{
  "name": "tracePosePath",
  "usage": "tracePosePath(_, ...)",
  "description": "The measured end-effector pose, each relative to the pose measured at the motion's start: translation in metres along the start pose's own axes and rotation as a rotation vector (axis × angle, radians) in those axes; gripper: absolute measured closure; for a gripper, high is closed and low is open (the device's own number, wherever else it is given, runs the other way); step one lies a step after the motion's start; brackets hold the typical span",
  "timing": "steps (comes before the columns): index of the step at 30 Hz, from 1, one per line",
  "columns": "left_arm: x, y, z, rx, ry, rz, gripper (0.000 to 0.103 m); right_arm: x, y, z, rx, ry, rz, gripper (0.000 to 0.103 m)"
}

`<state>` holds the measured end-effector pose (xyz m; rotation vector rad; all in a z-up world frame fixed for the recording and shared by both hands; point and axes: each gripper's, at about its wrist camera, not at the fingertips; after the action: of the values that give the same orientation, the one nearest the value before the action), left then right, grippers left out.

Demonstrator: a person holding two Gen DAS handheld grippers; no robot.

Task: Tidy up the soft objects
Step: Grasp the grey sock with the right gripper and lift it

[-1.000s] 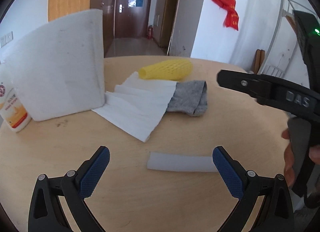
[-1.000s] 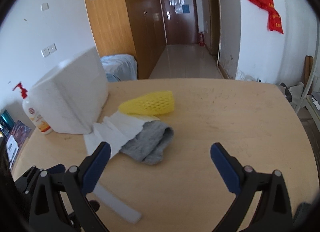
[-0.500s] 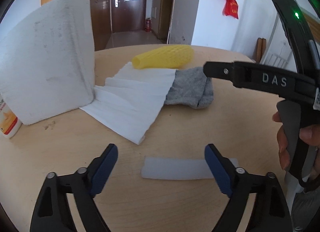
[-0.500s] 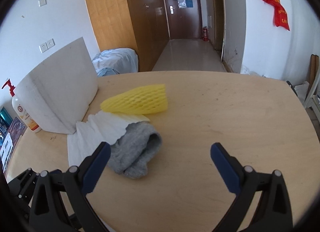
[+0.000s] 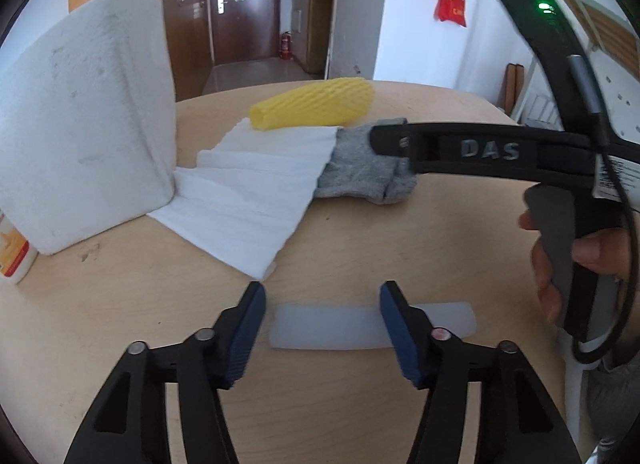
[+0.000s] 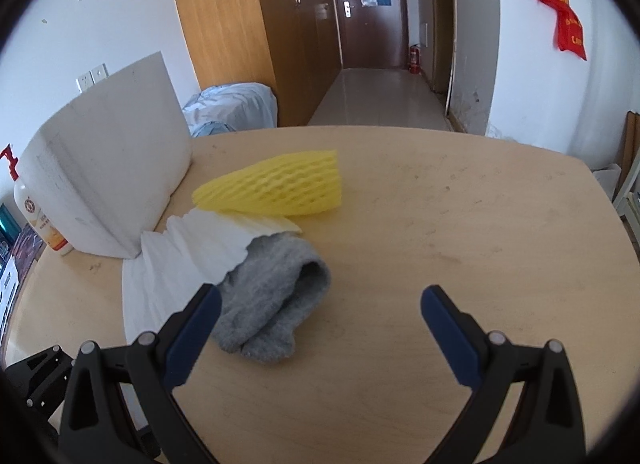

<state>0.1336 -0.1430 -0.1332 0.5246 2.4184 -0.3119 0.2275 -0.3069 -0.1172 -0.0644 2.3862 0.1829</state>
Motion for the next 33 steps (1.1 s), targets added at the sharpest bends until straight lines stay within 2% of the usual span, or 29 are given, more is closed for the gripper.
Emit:
tracePosePath(4,0.000,-0.001,-0.001,0.022,0.001,-0.004,0.054,-0.001,-0.001,-0.002,-0.022,-0.022,0.015,0.002)
tracePosePath(6,0.000,-0.001,-0.001,0.034,0.001,-0.008,0.061,-0.002,-0.003,-0.002,-0.046,-0.024,0.030,0.006)
tracePosePath(7,0.000,-0.002,-0.001,0.039,0.001,-0.009,0.072,-0.002,-0.004,-0.001,-0.060,-0.017,0.039,0.012)
tracePosePath(8,0.000,-0.001,-0.002,0.039,-0.001,-0.012,0.090,-0.002,-0.005,0.001,-0.072,-0.012,0.048,0.015)
tracePosePath(11,-0.001,0.002,0.000,0.056,0.005,-0.025,0.091,-0.002,-0.005,0.003,-0.102,0.006,0.055,0.031)
tracePosePath(13,-0.001,0.003,0.000,0.070,0.008,-0.023,0.092,-0.002,-0.002,0.004,-0.119,0.010,0.049,0.049)
tracePosePath(19,-0.001,0.006,-0.002,0.104,0.012,-0.044,0.093,0.000,-0.005,0.008,-0.149,0.049,0.081,0.089)
tracePosePath(24,-0.001,0.008,-0.004,0.107,-0.007,-0.034,0.093,0.000,-0.011,0.001,-0.146,0.034,0.125,0.093)
tracePosePath(30,-0.001,0.014,-0.012,0.122,-0.035,-0.027,0.093,-0.004,-0.015,-0.016,-0.129,-0.024,0.144,0.093)
tracePosePath(33,0.002,0.011,-0.018,0.122,-0.035,0.004,0.093,-0.003,-0.017,-0.015,-0.128,-0.021,0.149,0.093)
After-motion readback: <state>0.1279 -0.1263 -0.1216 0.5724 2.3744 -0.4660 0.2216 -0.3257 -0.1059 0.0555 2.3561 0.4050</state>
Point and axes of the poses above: each gripper's, at about its wrist camera, not at the fingertips, and z roughly the way its jaws point, y to its left, x to its underside, and after that the axes turned 2 degrees about x, right-handed
